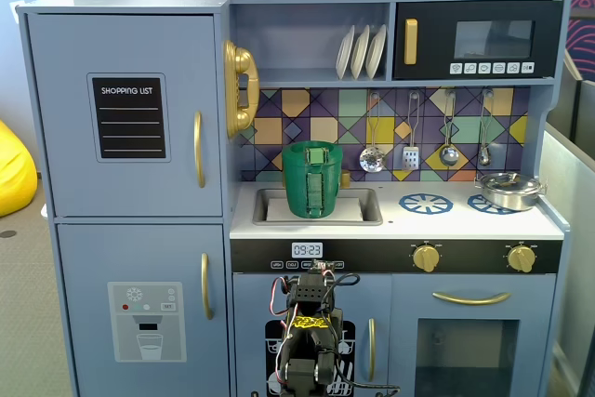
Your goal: Take off the lid from the green recipient and place it on the counter
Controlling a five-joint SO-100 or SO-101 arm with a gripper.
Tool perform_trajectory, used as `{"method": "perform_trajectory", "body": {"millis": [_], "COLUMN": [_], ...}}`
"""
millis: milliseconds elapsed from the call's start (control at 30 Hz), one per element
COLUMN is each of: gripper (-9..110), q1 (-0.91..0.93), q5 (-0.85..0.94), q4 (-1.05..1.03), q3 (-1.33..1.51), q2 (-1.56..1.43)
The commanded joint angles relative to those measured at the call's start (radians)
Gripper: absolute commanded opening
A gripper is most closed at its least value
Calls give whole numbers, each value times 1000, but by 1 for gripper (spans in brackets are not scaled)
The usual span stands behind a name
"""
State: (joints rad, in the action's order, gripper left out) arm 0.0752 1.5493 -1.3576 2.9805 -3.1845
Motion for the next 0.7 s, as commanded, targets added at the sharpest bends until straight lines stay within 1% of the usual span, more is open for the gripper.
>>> {"method": "perform_trajectory", "body": {"millis": [0,67,100,133,167,267,333,500,600,667], "gripper": [23,17,7,2,0,3,0,0,0,0], "q1": [8,2,2,8,15,25,29,38,69,72], "q5": [12,2,6,9,3,-32,-15,18,0,25], "q4": [-172,-175,-175,-175,-175,-175,-175,-160,-31,103], "q3": [17,17,17,17,17,17,17,15,-28,-112], "q2": [6,6,6,6,6,6,6,6,14,52]}}
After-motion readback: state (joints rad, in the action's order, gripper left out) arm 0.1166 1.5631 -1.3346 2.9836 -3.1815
